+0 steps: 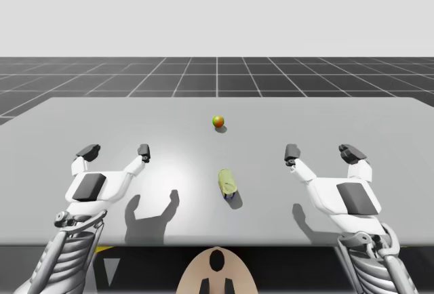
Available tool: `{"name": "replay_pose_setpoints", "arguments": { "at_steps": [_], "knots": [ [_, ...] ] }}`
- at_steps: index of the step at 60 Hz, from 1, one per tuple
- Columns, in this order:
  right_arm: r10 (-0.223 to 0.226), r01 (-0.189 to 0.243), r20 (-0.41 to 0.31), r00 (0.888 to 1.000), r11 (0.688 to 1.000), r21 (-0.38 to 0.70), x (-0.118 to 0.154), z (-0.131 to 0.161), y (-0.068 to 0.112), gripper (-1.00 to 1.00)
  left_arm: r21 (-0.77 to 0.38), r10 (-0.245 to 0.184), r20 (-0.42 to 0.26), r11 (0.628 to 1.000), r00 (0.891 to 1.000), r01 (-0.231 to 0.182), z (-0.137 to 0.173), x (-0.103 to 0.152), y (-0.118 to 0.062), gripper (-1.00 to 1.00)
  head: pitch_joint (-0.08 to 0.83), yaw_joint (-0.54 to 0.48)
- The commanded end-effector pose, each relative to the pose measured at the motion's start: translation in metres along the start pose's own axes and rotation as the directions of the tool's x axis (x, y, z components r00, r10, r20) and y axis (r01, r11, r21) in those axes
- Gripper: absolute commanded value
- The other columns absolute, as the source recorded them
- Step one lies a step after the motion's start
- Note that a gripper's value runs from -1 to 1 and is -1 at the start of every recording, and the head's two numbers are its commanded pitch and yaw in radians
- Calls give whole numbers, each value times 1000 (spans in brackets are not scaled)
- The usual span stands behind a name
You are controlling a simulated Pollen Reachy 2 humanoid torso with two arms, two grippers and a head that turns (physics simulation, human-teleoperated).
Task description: Watch the red light. When it turns green, pick up the object.
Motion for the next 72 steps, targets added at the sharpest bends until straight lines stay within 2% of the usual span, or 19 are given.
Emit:
{"name": "replay_pose_setpoints", "arguments": {
  "at_steps": [1, 22, 38, 46, 50, 59, 66, 67, 68, 71, 72],
  "knots": [
    [-19, 19, -3, 1000, 1000, -6, -1, 1, 3, -1000, 0, 12, -4, 1000, 1000, -12, 1, -1, -2, -1000, 495, -12],
    [-29, 29, -6, 1000, 1000, -3, -1, 1, 4, -1000, -5, 11, -6, 1000, 1000, -11, 0, -1, -2, -1000, 690, -24],
    [-47, 47, -18, 999, 999, 16, -1, 2, 9, -1000, -7, 7, -11, 1000, 1000, -7, -1, -1, -3, -1000, 712, -42],
    [-67, 69, -56, 996, 997, 36, -2, 6, 17, -1000, -1, 11, -15, 1000, 1000, -11, -1, -2, -2, -1000, 708, -38],
    [-63, 67, -54, 997, 995, 74, 2, 17, 27, -1000, 3, 16, -19, 1000, 1000, -16, -1, -2, -1, -1000, 706, -39],
    [-128, 134, -40, 991, 976, 170, 14, 49, 56, -1000, 7, 21, -22, 1000, 1000, -21, -1, -3, 0, -1000, 705, -40],
    [-147, 154, -47, 988, 955, 252, 14, 69, 79, -1000, 11, 13, -20, 1000, 1000, -13, -2, -4, 1, -1000, 705, -39],
    [-152, 160, -51, 987, 952, 259, 14, 71, 81, -1000, 11, 13, -20, 1000, 1000, -12, -2, -4, 1, -1000, 705, -39],
    [-178, 189, -66, 982, 943, 274, 12, 77, 88, -1000, 10, 11, -20, 1000, 1000, -11, -2, -4, 2, -1000, 706, -39],
    [-186, 200, -76, 980, 932, 300, 10, 81, 93, -1000, 9, 10, -19, 1000, 1000, -10, -2, -4, 2, -1000, 708, -38],
    [-200, 221, -98, 975, 923, 315, 7, 85, 99, -1000, 8, 10, -20, 1000, 1000, -9, -2, -5, 2, -1000, 710, -37]
  ]
}}
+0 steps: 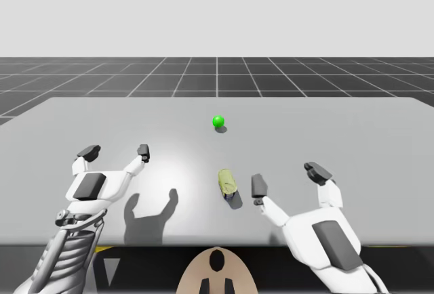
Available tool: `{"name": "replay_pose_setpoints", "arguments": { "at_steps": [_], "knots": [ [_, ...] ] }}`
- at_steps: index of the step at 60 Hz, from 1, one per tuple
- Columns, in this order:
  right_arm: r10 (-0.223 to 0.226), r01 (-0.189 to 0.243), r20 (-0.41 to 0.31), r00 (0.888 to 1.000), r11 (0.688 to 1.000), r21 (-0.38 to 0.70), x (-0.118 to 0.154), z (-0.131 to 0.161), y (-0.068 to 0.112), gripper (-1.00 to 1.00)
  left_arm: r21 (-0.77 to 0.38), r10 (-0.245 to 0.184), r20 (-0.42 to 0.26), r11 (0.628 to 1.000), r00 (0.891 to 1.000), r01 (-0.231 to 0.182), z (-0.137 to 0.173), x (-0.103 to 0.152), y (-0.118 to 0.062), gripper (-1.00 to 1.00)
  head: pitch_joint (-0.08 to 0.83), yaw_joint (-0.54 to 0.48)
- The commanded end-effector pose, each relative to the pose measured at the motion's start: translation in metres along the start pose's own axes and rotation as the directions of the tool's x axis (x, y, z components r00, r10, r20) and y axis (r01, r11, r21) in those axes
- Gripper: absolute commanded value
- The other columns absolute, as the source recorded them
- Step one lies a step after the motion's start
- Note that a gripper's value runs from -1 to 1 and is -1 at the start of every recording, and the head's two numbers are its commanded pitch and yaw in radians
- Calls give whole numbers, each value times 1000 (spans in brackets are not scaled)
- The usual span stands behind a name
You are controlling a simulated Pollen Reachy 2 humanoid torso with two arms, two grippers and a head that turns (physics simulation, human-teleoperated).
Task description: Watch the red light. When it turns green, pick up the object.
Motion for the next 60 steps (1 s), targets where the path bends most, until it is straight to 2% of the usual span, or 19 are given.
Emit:
{"name": "replay_pose_setpoints", "arguments": {
  "at_steps": [1, 3, 4, 7, 12, 17, 23, 30, 32, 33, 37, 40, 50, 53, 55, 57, 60],
  "knots": [
    [-155, 158, -35, 987, 984, 80, -11, 17, 48, -1000, 1, 5, -3, 1000, 1000, -5, 0, -2, -1, -1000, 710, -37],
    [-156, 159, -39, 987, 982, 98, -14, 18, 51, -1000, 0, 4, -4, 1000, 1000, -4, 0, -2, -1, -1000, 710, -37],
    [-172, 177, -49, 984, 976, 124, -19, 18, 55, -1000, -1, 3, -4, 1000, 1000, -3, -1, -3, -1, -1000, 711, -37],
    [-187, 195, -64, 980, 970, 145, -24, 18, 60, -1000, -2, 0, -4, 1000, 1000, 0, -1, -3, -1, -1000, 711, -37],
    [-234, 252, -109, 966, 946, 202, -39, 14, 72, -1000, -3, -2, -6, 1000, 1000, 2, -1, -3, -1, -1000, 712, -35],
    [-258, 285, -138, 956, 932, 226, -49, 11, 82, -1000, -4, -5, -6, 1000, 1000, 5, -2, -4, -1, -1000, 714, -34],
    [-246, 279, -162, 956, 933, 226, -62, 6, 88, -1000, -6, -5, -8, 1000, 1000, 5, -2, -4, -1, -1000, 718, -32],
    [-230, 275, -221, 948, 941, 199, -81, -6, 92, -1000, -10, -6, -10, 1000, 1000, 6, -2, -4, -2, -1000, 718, -36],
    [-229, 276, -235, 945, 943, 188, -84, -9, 92, -1000, -10, -6, -10, 1000, 1000, 6, -2, -4, -2, -1000, 718, -36],
    [-240, 289, -256, 936, 942, 173, -88, -13, 92, -1000, -10, -7, -10, 1000, 1000, 6, -2, -5, -2, -1000, 718, -38],
    [-257, 308, -274, 927, 937, 164, -94, -20, 92, -1000, -12, -8, -11, 1000, 1000, 7, -1, -5, -3, -1000, 718, -39],
    [-255, 308, -278, 926, 936, 168, -96, -23, 93, -1000, -13, -8, -11, 1000, 1000, 8, -1, -5, -3, -1000, 718, -40],
    [-255, 321, -323, 912, 931, 172, -101, -39, 100, -1000, -15, -9, -12, 1000, 1000, 9, 0, -5, -4, -1000, 718, -47],
    [-240, 309, -330, 913, 934, 177, -104, -43, 103, -1000, -16, -8, -11, 1000, 1000, 8, 0, -5, -4, -1000, 717, -47],
    [-224, 292, -326, 918, 940, 175, -106, -47, 103, -1000, -17, -8, -11, 1000, 1000, 8, 0, -5, -4, -1000, 717, -47],
    [-226, 294, -331, 916, 940, 172, -106, -49, 104, -1000, -18, -8, -11, 1000, 1000, 8, 0, -5, -4, -1000, 717, -47],
    [-212, 277, -324, 922, 946, 169, -107, -54, 104, -1000, -19, -7, -11, 1000, 1000, 7, 0, -5, -5, -1000, 716, -46]
  ]
}}
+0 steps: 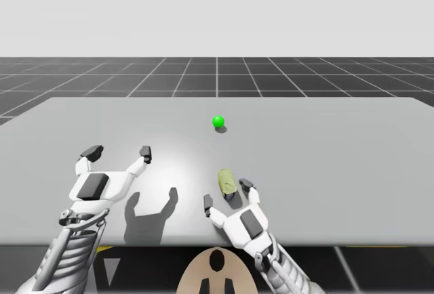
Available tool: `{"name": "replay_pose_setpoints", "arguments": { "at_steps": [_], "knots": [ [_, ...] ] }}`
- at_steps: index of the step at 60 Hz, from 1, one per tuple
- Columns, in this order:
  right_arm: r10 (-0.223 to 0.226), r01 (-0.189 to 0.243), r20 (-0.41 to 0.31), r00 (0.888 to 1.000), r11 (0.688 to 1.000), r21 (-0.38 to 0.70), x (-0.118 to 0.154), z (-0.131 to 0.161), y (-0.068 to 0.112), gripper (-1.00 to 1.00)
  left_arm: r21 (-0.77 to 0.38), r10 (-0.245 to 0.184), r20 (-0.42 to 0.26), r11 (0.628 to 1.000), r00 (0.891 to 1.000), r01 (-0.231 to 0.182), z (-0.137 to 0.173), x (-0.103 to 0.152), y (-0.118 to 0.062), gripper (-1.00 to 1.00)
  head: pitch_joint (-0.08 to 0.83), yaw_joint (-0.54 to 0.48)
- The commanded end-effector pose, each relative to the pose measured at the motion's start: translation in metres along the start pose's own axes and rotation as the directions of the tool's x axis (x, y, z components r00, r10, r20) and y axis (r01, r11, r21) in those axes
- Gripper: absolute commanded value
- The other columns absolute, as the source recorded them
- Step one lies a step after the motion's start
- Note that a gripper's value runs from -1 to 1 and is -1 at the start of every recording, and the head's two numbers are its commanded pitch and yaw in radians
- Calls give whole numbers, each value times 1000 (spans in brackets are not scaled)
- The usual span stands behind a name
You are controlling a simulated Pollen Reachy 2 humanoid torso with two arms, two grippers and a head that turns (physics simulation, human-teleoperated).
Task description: Watch the red light. When it turns green, pick up the object.
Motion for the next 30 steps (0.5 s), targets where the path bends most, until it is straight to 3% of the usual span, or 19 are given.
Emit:
{"name": "replay_pose_setpoints", "arguments": {
  "at_steps": [1, 7, 8, 9, 10, 11, 30],
  "knots": [
    [-112, 112, 26, 993, 994, -1, 7, -26, 31, -1000, -3, 12, -3, 1000, 1000, -12, 1, -1, -3, -1000, 715, -46],
    [-96, 96, 63, 993, 995, 9, 8, -28, 32, -1000, -4, 13, -3, 1000, 1000, -13, 1, 0, -3, -1000, 712, -47],
    [-98, 97, 80, 992, 995, 10, 7, -28, 32, -353, -4, 13, -3, 1000, 1000, -13, 1, 0, -3, -1000, 711, -46],
    [-95, 94, 87, 992, 995, 8, 7, -27, 33, -353, -4, 13, -3, 1000, 1000, -13, 1, 0, -3, -1000, 711, -45],
    [-99, 98, 91, 991, 995, 15, 6, -26, 33, 476, -4, 13, -3, 1000, 1000, -13, 1, 0, -3, -1000, 711, -45],
    [-100, 98, 81, 992, 995, 31, 7, -25, 33, 987, -5, 12, -3, 1000, 1000, -12, 1, 0, -3, -1000, 711, -45],
    [-106, 105, 57, 993, 994, 17, 5, -25, 30, 1000, -7, 7, -6, 1000, 1000, -7, 1, -1, -5, -1000, 658, -49]
  ]
}}
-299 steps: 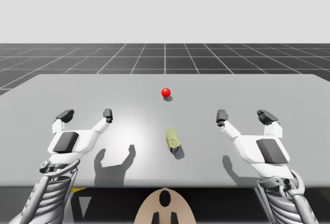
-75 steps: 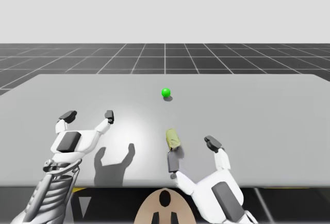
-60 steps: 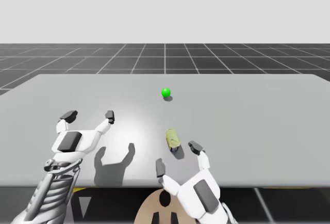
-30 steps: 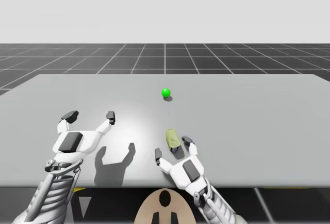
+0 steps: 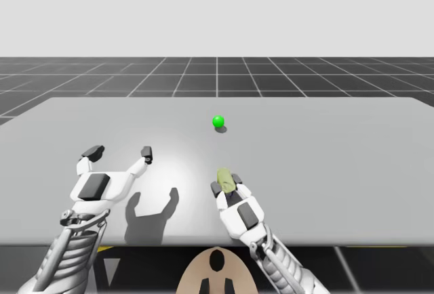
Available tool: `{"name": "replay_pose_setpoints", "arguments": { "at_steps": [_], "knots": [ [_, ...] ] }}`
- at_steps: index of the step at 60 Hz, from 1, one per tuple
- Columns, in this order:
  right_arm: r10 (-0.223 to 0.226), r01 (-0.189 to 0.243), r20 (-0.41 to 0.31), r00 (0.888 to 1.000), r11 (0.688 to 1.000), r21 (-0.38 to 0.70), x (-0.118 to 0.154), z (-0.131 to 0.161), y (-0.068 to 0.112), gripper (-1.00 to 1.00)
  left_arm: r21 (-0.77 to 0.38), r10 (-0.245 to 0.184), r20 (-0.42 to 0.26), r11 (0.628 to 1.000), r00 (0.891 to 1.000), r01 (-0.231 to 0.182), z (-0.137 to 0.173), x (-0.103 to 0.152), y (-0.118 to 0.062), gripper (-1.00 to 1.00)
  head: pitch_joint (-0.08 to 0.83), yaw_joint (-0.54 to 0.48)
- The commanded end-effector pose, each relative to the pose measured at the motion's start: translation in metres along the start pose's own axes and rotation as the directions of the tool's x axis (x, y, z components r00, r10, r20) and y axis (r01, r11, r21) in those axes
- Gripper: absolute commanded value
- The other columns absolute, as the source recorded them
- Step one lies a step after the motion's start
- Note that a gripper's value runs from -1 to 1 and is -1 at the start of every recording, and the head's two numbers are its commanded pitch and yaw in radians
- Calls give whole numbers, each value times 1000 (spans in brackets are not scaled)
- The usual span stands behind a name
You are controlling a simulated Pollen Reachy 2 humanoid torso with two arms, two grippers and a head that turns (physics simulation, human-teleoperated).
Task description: Watch the red light. When it turns green, pick up the object.
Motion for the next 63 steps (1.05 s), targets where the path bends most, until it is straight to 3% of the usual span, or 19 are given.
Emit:
{"name": "replay_pose_setpoints", "arguments": {
  "at_steps": [1, 18, 28, 34, 44, 53, 57, 63],
  "knots": [
    [-112, 112, 21, 993, 993, 26, 3, -8, 31, 1000, -1, 10, -4, 1000, 1000, -10, 1, -1, -3, -1000, 651, -49],
    [-112, 111, 27, 993, 993, 26, 2, -6, 30, 990, -1, 8, -6, 1000, 1000, -8, 1, -2, -3, -1000, 363, -59],
    [-118, 117, 44, 992, 993, 28, 9, -3, 30, 1000, 2, 10, -7, 1000, 1000, -10, 2, -2, -3, -1000, 295, -73],
    [-102, 98, 94, 990, 994, 40, 29, 5, 31, 1000, 4, 11, -7, 1000, 1000, -11, 2, -2, -3, -1000, 283, -76],
    [-41, 30, 195, 980, 998, 55, 87, 20, 28, 1000, 7, 15, -6, 1000, 1000, -15, 2, -1, -2, -1000, 265, -85],
    [37, -60, 283, 958, 996, 73, 141, 39, 18, 1000, 8, 18, -5, 1000, 1000, -18, 2, 0, -1, -1000, 247, -87],
    [64, -92, 342, 937, 994, 64, 166, 49, 13, 1000, 9, 19, -4, 1000, 1000, -19, 2, 0, 0, -1000, 239, -88],
    [95, -133, 436, 895, 989, 57, 199, 65, 11, 1000, 9, 20, -5, 1000, 1000, -20, 1, 1, -1, -1000, 228, -92]
  ]
}}
